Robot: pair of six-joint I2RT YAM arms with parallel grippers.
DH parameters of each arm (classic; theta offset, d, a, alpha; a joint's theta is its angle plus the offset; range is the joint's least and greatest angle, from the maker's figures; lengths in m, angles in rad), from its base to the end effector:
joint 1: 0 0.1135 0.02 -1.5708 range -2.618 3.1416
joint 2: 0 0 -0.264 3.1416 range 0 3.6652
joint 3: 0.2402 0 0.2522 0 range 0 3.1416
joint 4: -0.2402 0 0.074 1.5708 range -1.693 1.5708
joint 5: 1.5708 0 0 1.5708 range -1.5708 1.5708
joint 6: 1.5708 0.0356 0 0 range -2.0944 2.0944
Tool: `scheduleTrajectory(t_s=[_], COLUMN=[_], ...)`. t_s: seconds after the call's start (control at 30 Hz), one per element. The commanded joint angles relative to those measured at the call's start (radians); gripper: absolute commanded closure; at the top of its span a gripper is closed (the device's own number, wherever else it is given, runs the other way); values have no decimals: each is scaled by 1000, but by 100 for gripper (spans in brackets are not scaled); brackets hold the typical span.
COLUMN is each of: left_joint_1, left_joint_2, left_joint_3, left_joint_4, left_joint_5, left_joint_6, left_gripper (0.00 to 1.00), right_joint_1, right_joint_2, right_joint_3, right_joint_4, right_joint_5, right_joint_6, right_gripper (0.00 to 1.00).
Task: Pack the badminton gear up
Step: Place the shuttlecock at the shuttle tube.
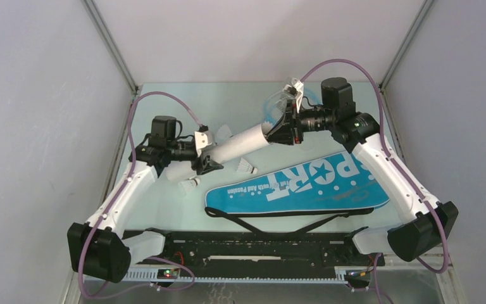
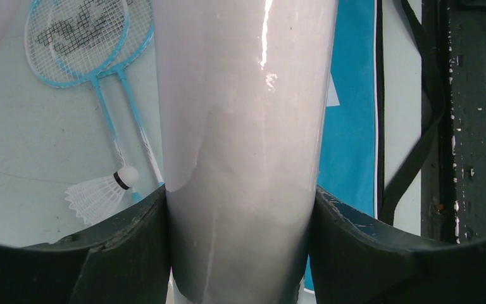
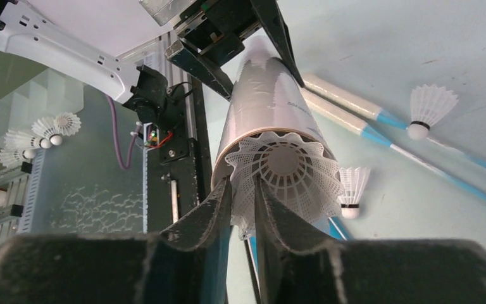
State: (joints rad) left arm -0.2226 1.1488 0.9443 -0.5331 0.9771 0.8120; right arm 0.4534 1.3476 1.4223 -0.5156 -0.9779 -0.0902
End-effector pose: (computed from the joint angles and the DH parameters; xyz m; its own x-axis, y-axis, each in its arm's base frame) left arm 0.2211 -0.0803 0.3002 0.0725 0.3998 -0.9137 0.9726 0.1745 0.1535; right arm 0.2444 0.1519 0.4090 -0.2993 -0.2018 -0.9326 -0.9498 0.1563 0.2710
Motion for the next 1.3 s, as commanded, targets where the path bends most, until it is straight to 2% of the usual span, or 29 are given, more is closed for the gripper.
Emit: scheduleTrajectory(t_s=[0.0,0.1,0.23,0.47,0.53,0.77,0.97,1.27], left_joint_1=[-7,-7,-6,-6,-6,-6,-6,-6], left_joint_2=[-34,-34,-34,-34,-32,-37,-49,-48], left_joint_3=[-10,-10,-9,-11,-11,-2,-4,-23], left_joint_4=[48,48,49,48,48,47,73,150], left_joint_5=[26,26,26,22,20,42,67,95], left_joint_6=[-6,-3,-3,-4,-9,-35,-82,-164], left_gripper=[82,82,82,82,82,81,82,82], right_joint_1=[-12,-36,-59,-64,-52,60,155,208], right_joint_2=[-17,-32,-51,-75,-81,-74,-44,18], right_joint_3=[9,14,28,50,56,51,31,39], right_joint_4=[28,23,1,-56,-89,-162,-173,-152], right_joint_5=[-45,-51,-70,-106,-85,116,218,171], right_joint_6=[3,0,-16,-78,-119,-239,-278,-253], right_gripper=[66,56,49,17,11,10,13,16])
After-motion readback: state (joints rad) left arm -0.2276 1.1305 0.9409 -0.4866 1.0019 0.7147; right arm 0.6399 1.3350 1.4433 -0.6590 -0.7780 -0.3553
